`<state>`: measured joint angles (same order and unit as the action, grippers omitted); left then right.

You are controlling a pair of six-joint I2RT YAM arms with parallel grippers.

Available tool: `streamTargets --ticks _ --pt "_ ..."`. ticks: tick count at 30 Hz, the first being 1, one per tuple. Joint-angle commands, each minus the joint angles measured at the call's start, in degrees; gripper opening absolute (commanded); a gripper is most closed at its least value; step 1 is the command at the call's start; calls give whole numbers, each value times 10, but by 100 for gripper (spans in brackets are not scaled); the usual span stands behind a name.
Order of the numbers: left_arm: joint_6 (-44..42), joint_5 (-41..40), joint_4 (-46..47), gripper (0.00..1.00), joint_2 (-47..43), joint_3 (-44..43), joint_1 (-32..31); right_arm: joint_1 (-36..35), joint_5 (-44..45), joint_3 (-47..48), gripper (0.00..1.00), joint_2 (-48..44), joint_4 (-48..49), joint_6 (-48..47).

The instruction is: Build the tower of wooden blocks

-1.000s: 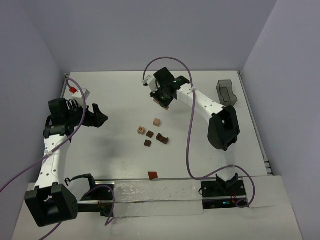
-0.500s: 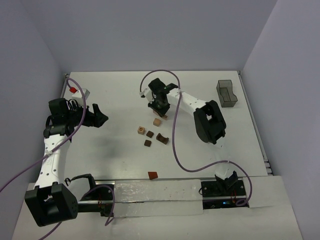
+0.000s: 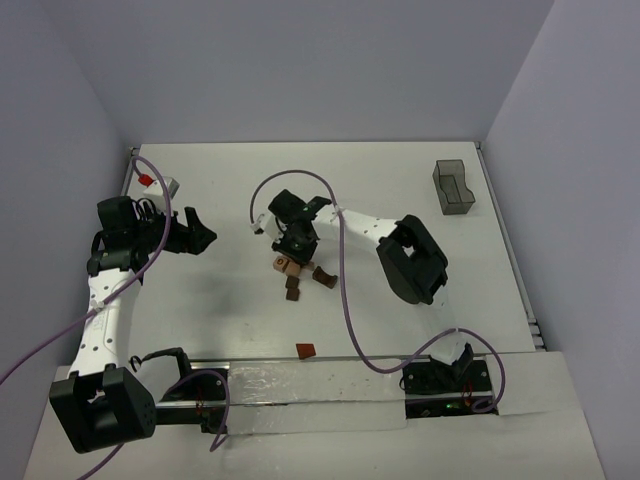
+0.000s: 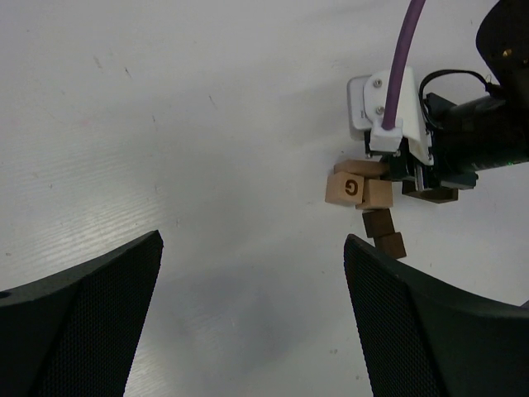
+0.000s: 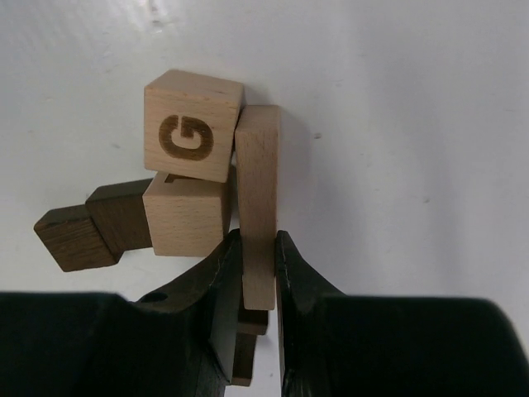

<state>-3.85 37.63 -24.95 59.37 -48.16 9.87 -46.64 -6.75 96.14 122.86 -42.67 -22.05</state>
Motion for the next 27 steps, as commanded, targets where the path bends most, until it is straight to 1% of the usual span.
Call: streamTargets --ticks 1,8,15,22,24,27 --pt "0 12 12 97 -10 -23 6 -22 -34 -31 0 -26 -5 14" --pt "-3 16 10 96 -9 -26 5 -28 -33 -13 0 -42 -16 7" --pt "-4 15 10 96 -7 -26 6 -22 40 21 0 -49 -17 -50" --pt "-6 10 10 96 -14 -20 5 27 62 41 0 -36 -18 -80" --pt "-6 9 11 96 -13 -19 5 45 60 34 0 -32 -19 -86" --pt "-5 10 14 96 -11 -18 5 51 56 2 0 -41 -11 -91"
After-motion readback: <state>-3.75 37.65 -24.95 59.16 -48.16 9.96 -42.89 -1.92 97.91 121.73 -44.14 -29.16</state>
